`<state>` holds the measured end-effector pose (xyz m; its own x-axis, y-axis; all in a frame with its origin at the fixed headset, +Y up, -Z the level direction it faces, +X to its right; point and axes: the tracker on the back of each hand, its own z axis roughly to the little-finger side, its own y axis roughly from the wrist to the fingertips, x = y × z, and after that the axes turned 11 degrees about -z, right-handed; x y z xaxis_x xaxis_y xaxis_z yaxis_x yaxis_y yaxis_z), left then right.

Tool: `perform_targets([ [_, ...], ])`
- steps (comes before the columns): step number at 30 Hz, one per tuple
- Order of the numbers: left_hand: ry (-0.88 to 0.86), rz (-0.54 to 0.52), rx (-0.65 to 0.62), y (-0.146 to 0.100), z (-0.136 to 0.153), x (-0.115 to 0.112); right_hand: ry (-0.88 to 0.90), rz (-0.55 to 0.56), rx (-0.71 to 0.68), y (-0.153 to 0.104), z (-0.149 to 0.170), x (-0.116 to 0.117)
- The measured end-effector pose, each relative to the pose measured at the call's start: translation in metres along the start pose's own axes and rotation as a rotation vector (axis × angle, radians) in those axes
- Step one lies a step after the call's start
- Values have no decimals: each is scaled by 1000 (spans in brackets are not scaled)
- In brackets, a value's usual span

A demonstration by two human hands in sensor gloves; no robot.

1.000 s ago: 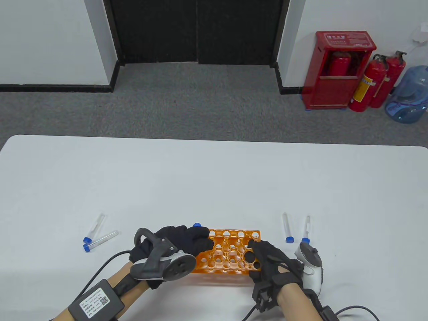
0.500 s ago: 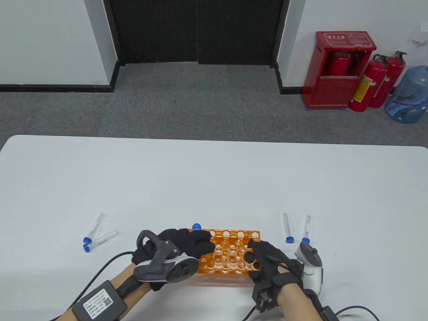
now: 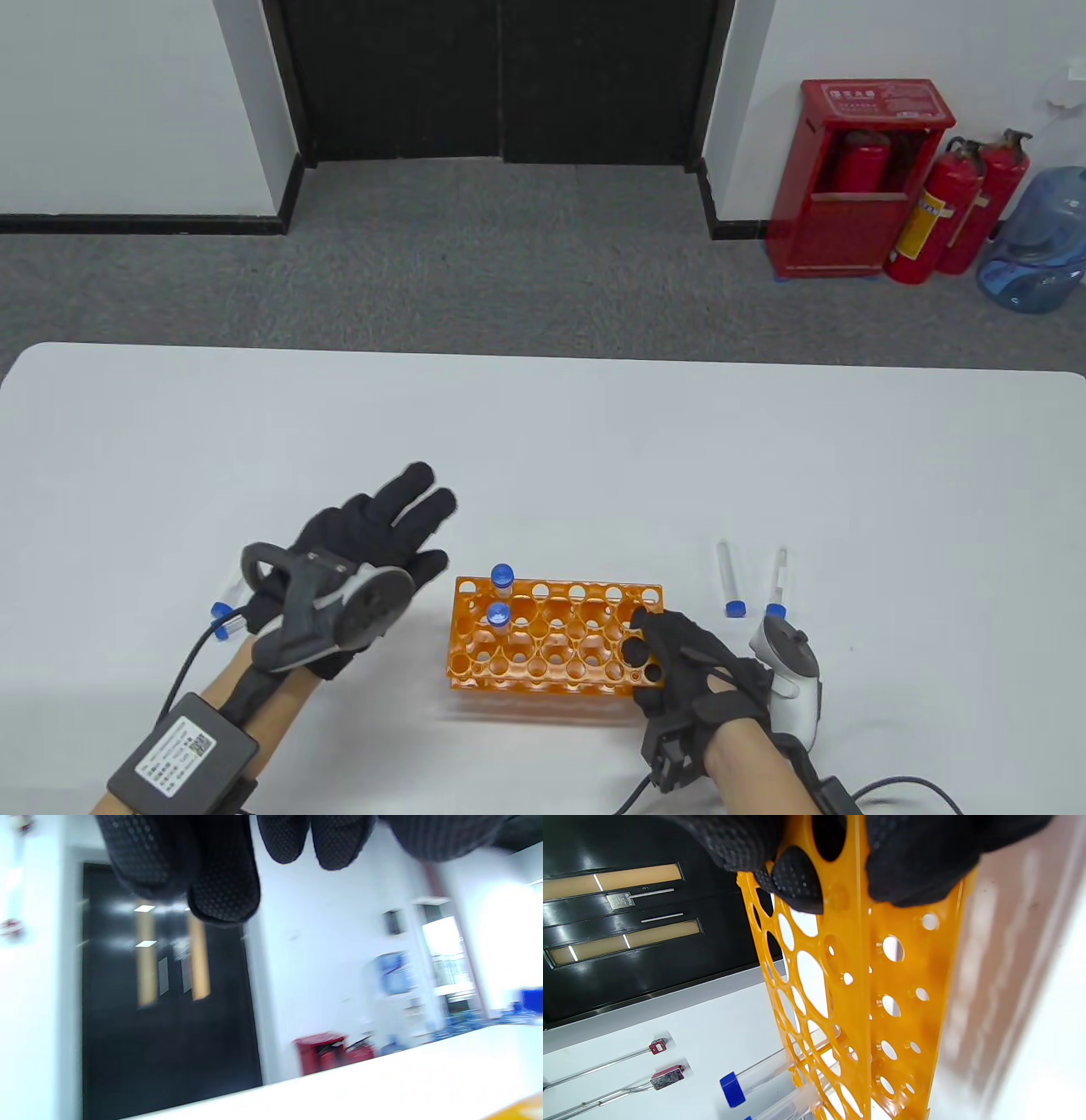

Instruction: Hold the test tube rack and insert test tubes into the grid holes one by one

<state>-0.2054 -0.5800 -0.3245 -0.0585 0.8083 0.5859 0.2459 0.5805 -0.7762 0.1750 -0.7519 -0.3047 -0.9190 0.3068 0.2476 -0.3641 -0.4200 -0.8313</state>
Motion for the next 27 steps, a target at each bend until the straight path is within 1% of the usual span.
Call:
perform_targets([
  [2, 52, 117, 104, -2, 30, -19, 0, -1, -3, 0, 0, 0],
  [4, 106, 205, 174, -11, 52, -37, 0, -3, -6, 0, -1, -1],
  [6, 184, 272, 192, -25, 69, -58, 1, -4, -8, 0, -1, -1],
  [7, 262, 334, 190, -35, 77, -71, 1, -4, -7, 0, -1, -1],
  [9, 389, 443, 192, -49, 87, -89, -1, -2, -5, 0, 0, -1],
  [10, 442, 482, 184, -58, 93, -99, -2, -1, -4, -1, 0, -1],
  [12, 464, 521, 196, -70, 102, -113, -3, 0, -2, -1, 0, -1],
  [15, 456, 587, 239, -82, 111, -127, -3, -2, -2, -1, 0, -1],
  [20, 526, 591, 197, -88, 107, -138, -4, -2, -2, -1, 0, -1],
  [27, 577, 614, 169, -94, 100, -153, -8, -5, -2, -1, 0, -1],
])
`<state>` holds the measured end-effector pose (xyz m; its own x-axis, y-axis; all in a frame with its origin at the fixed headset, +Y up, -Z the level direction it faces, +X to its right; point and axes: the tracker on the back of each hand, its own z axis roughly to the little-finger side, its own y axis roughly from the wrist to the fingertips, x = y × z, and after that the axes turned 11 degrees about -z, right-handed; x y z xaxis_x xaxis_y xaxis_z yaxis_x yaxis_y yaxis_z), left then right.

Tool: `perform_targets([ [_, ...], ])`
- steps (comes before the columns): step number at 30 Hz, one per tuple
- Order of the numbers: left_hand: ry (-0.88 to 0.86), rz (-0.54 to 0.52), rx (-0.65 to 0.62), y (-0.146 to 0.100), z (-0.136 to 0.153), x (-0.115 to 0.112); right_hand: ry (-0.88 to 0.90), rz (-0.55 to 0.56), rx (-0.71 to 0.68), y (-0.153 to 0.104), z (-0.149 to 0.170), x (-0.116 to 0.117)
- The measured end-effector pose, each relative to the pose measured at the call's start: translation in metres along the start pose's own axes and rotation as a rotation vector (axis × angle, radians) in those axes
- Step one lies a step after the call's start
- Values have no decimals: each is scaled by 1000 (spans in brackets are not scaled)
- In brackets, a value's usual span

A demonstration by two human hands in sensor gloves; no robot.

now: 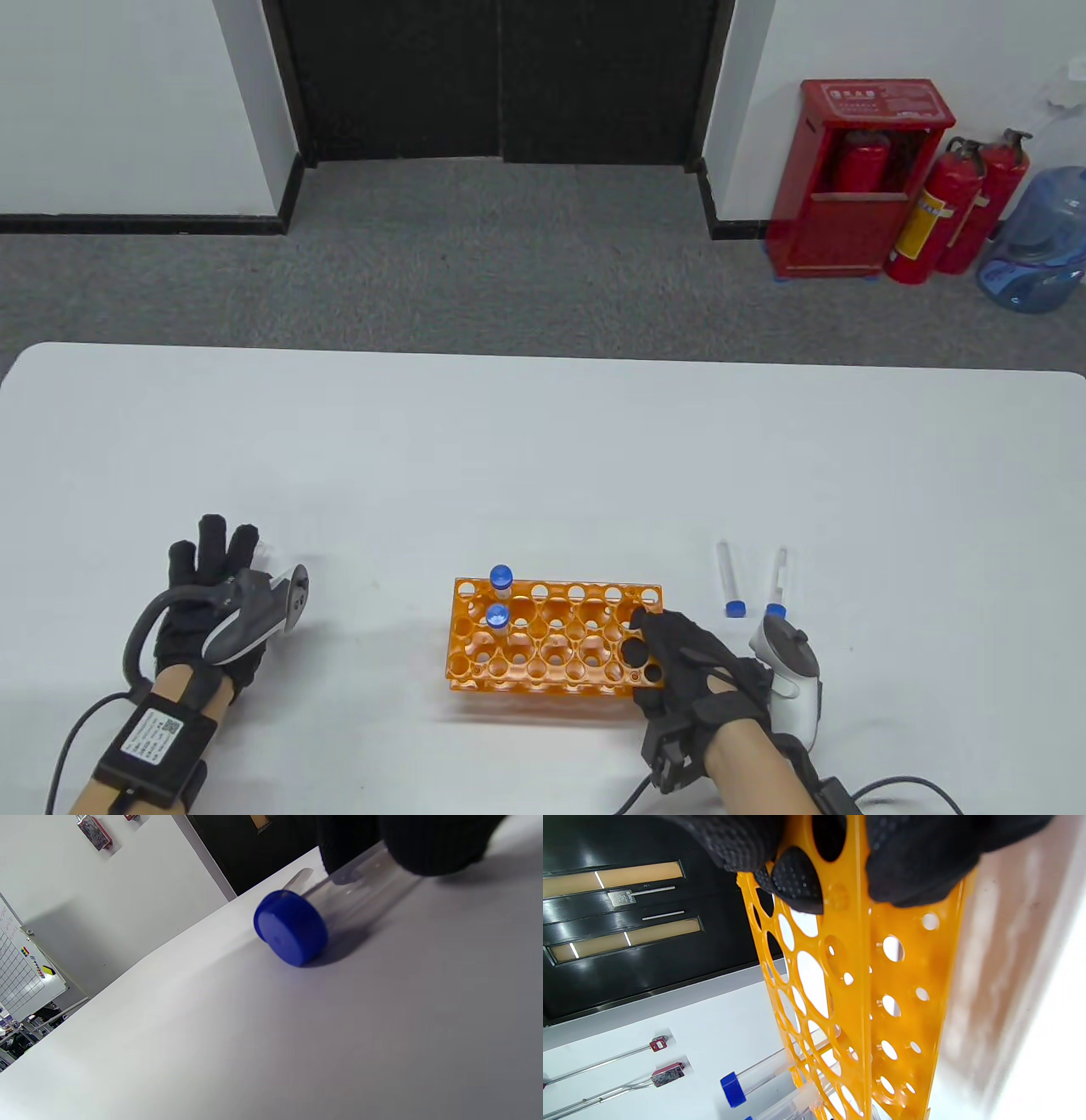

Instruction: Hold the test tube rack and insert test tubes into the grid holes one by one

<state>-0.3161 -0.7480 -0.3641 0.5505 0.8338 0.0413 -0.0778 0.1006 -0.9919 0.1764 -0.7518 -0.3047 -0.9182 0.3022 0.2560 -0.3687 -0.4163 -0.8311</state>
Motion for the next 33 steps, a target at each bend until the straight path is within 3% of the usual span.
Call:
perform_targets([
  [3, -24, 3, -2, 0, -4, 1, 0, -2, 0, 0, 0, 0],
  [6, -86, -49, -48, -6, -9, 17, -4, -2, 0, 0, 0, 0],
  [12, -348, -398, -77, -21, 5, 108, -6, 0, 3, 1, 1, 0],
  [16, -542, -506, -126, -29, 13, 157, -7, 1, 4, 1, 1, 1],
  [20, -588, -635, -216, -47, 10, 195, -2, 3, 2, 1, 1, 1],
  [25, -643, -673, -326, -69, -4, 219, 1, 6, 4, 1, 1, 1],
  [33, -657, -636, -505, -81, -31, 224, 2, 5, 3, 1, 1, 1],
])
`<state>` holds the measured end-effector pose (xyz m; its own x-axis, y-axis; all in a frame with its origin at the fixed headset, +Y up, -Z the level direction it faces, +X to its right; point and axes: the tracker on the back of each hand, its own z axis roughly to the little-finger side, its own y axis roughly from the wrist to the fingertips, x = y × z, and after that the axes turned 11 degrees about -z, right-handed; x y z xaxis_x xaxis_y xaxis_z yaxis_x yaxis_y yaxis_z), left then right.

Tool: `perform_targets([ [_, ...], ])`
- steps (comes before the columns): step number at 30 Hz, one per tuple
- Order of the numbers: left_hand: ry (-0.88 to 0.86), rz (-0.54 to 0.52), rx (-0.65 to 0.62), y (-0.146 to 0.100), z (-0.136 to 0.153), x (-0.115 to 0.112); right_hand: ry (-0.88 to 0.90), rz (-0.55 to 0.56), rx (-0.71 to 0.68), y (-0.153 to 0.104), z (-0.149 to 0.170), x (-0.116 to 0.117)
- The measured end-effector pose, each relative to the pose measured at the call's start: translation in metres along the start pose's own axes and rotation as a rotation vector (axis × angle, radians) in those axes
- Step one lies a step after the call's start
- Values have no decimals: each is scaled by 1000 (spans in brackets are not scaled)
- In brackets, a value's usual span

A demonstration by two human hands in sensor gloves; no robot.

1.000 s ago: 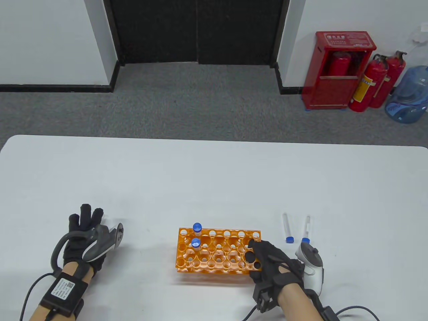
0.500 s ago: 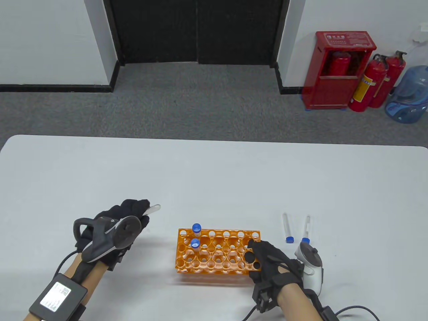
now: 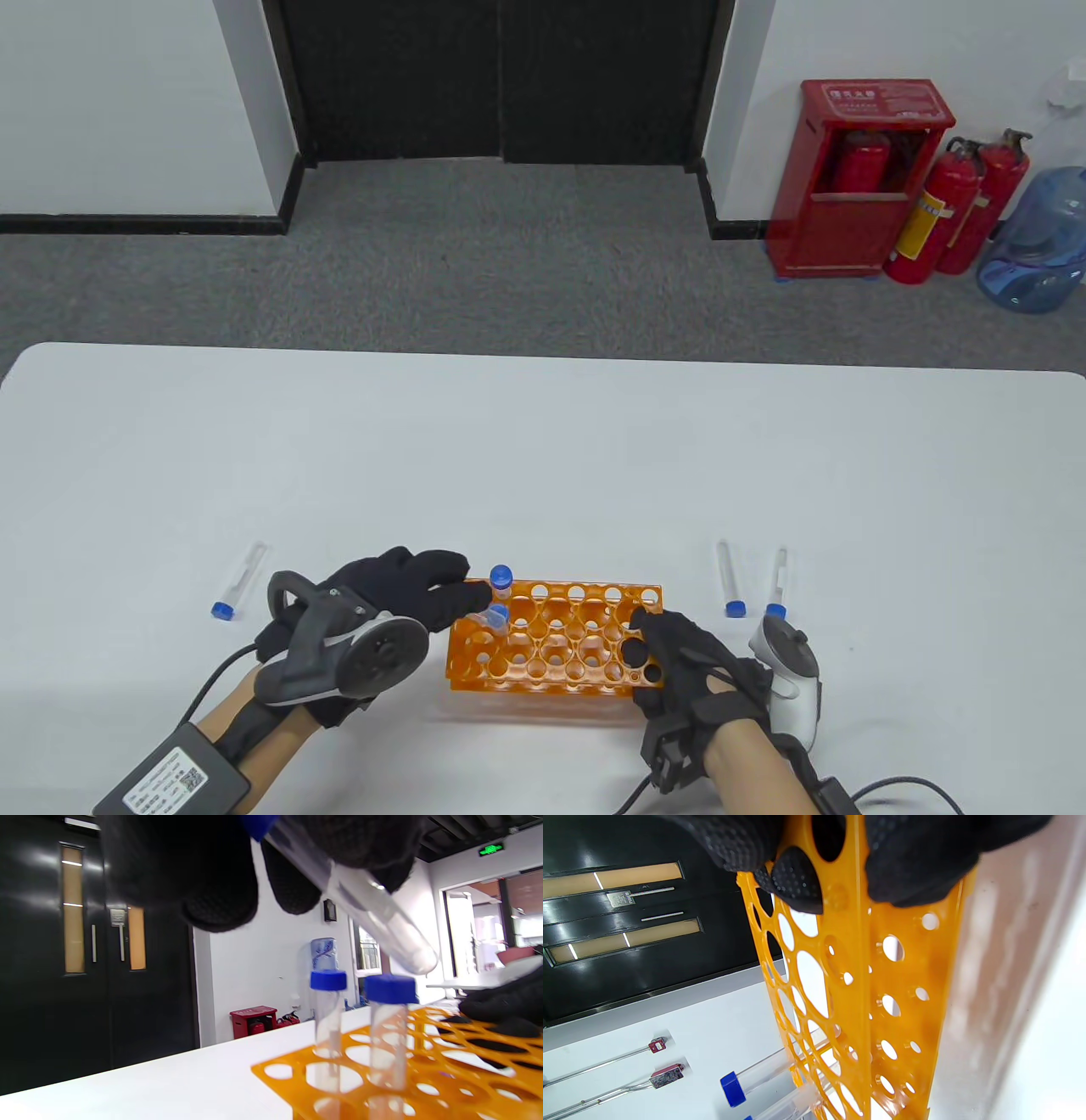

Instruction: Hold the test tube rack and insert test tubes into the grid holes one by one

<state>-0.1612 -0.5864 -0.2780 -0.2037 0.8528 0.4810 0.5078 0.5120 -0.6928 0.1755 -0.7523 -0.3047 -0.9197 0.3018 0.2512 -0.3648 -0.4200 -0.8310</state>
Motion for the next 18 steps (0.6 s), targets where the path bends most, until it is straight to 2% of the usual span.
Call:
perform_targets([
  [6, 1, -36, -144, -8, -16, -4, 7, 1, 4, 0, 0, 0],
  [13, 155, -39, -340, -19, -40, -11, 5, 1, 4, 0, 0, 0],
  [18, 121, -10, -354, -21, -47, -19, -4, 7, 7, 0, 0, 0],
])
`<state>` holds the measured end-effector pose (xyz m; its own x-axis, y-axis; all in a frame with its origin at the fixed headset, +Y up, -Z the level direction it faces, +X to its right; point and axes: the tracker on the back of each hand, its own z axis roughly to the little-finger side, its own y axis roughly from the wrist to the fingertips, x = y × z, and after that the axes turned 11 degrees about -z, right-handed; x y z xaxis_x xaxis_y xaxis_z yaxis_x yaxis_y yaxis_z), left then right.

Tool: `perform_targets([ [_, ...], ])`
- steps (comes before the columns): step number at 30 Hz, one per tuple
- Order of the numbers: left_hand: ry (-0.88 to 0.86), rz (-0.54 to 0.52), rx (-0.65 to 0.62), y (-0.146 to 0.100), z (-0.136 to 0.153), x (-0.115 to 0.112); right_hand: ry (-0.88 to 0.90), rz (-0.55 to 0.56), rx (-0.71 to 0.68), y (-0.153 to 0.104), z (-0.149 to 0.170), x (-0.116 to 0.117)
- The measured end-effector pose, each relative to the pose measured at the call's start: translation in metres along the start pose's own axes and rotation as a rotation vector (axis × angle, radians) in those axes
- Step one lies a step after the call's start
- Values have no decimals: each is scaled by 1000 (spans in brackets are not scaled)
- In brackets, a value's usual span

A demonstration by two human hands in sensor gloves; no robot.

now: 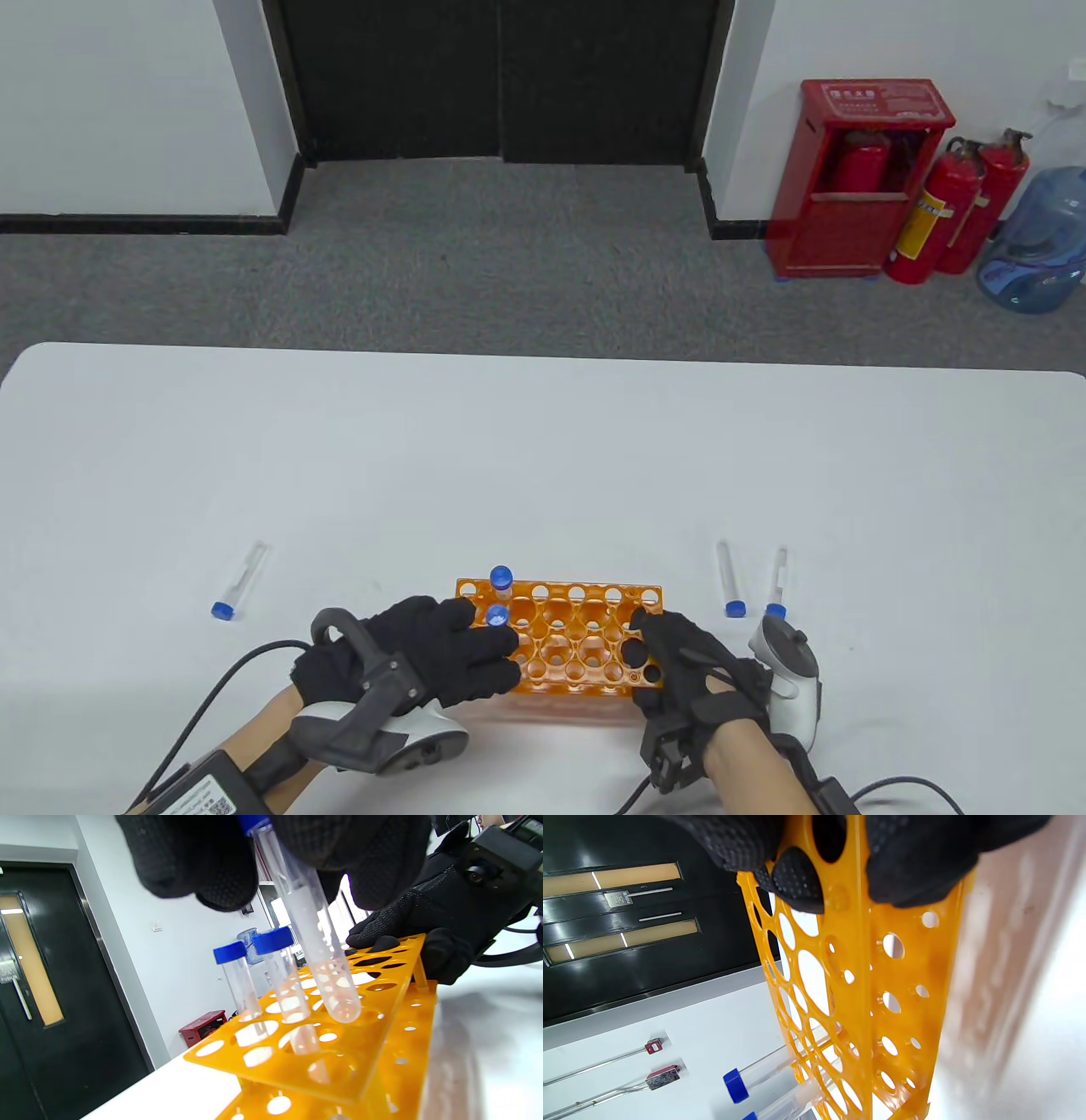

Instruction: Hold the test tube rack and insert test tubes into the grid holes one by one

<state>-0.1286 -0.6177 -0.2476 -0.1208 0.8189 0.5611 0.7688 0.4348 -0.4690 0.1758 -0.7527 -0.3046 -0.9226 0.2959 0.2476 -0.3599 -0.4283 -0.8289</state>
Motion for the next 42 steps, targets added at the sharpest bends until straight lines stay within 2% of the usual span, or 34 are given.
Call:
perform_targets([
  [9, -23, 21, -3, 2, -7, -7, 8, -7, -1, 0, 0, 1],
  [15, 42, -44, -67, -5, -22, -14, 5, -12, -1, 0, 0, 1],
  [21, 77, -56, -85, -9, -27, -22, 3, -16, -1, 0, 0, 2],
  [30, 87, -8, -106, -6, -32, -31, -9, -18, 5, 0, 1, 3],
  [37, 70, 52, -68, -2, -29, -37, 0, -22, 9, 0, 2, 5],
  [40, 48, 67, -66, 0, -28, -33, 9, -23, 7, 0, 2, 5],
  [42, 17, 27, -23, 3, -21, -22, 9, -20, 6, 0, 2, 5],
])
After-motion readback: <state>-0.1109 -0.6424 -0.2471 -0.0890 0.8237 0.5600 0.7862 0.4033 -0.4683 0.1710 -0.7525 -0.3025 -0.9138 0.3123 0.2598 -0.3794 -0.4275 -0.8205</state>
